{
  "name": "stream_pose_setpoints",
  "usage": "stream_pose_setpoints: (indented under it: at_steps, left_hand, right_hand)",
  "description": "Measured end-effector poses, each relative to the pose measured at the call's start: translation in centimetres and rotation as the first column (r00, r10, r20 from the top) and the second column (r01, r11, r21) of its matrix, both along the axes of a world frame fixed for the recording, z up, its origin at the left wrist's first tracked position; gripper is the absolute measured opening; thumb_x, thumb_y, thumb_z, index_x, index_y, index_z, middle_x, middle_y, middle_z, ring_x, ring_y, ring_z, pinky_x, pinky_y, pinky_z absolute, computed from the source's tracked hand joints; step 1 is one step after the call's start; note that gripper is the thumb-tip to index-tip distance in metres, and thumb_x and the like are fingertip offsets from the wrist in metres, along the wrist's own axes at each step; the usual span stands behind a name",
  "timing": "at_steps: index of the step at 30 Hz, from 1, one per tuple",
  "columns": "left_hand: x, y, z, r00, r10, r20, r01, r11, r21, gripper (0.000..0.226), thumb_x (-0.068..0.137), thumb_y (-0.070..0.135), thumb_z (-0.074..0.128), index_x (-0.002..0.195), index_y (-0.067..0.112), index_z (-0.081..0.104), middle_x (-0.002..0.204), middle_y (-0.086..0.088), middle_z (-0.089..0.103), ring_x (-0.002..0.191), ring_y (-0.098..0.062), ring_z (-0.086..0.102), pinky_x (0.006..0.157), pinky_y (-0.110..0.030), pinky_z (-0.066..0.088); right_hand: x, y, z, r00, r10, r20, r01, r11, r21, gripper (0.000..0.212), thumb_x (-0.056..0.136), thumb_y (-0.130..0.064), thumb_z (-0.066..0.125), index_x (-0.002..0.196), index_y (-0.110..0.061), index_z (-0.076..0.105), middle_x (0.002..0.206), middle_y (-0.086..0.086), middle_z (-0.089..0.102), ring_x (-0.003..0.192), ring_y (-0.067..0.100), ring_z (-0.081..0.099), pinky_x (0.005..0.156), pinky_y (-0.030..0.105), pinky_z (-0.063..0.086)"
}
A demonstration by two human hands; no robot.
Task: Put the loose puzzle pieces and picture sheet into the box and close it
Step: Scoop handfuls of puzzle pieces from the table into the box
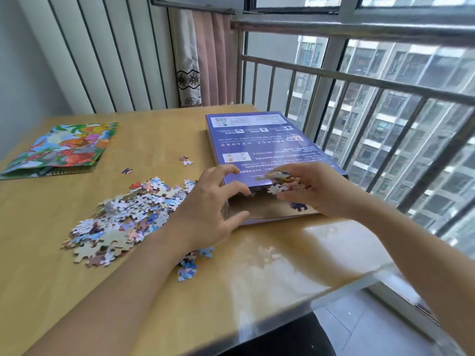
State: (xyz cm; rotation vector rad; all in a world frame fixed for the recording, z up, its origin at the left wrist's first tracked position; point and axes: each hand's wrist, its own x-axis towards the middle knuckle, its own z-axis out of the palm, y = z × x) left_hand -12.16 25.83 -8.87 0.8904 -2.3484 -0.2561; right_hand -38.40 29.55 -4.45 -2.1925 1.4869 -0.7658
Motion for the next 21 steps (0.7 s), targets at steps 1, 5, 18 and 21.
stream_pose_setpoints:
  at_steps: [1, 5, 18, 21]
  left_hand:
    - [0.1, 0.0, 0.0, 1.000, 0.001, 0.005, -0.001, 1.000, 0.003, 0.030, 0.083, 0.038, 0.074, 0.111, 0.031, 0.065, 0.139, 0.006, 0.041, 0.117, -0.015, 0.040, 0.095, -0.022, 0.030]
    - [0.5, -0.2, 0.2, 1.000, -0.001, 0.028, 0.001, 1.000, 0.021, 0.023, 0.083, 0.042, 0.075, 0.103, 0.032, 0.070, 0.138, 0.009, 0.042, 0.117, -0.010, 0.038, 0.095, -0.023, 0.030]
    - [0.5, -0.3, 0.1, 0.996, -0.073, 0.051, 0.069, 0.995, 0.067, 0.024, 0.080, 0.056, 0.066, 0.076, 0.034, 0.076, 0.127, 0.015, 0.046, 0.124, -0.008, 0.041, 0.103, -0.025, 0.033]
    - [0.6, -0.3, 0.1, 0.996, -0.078, 0.050, 0.074, 0.994, 0.077, 0.023, 0.081, 0.056, 0.066, 0.077, 0.035, 0.076, 0.127, 0.016, 0.046, 0.123, -0.007, 0.041, 0.102, -0.026, 0.033]
  right_hand:
    - [-0.1, 0.0, 0.0, 0.988, 0.021, -0.150, -0.033, 0.996, -0.082, 0.038, 0.089, -0.022, 0.076, 0.126, -0.024, 0.067, 0.111, -0.007, 0.072, 0.097, 0.005, 0.064, 0.088, 0.029, 0.050]
    - [0.6, 0.5, -0.9, 0.856, 0.048, -0.514, -0.163, 0.970, -0.182, 0.045, 0.094, -0.024, 0.068, 0.139, -0.024, 0.059, 0.120, 0.003, 0.066, 0.101, 0.027, 0.066, 0.083, 0.042, 0.053]
    - [0.5, 0.8, -2.3, 0.926, -0.015, -0.377, -0.002, 0.999, -0.045, 0.065, 0.089, -0.045, 0.071, 0.147, -0.026, 0.049, 0.148, -0.008, 0.054, 0.134, 0.015, 0.049, 0.111, 0.028, 0.037]
    - [-0.3, 1.8, -2.6, 0.954, -0.080, -0.288, 0.031, 0.985, -0.171, 0.059, 0.082, -0.043, 0.079, 0.136, -0.024, 0.062, 0.131, -0.008, 0.067, 0.119, 0.014, 0.062, 0.099, 0.034, 0.049]
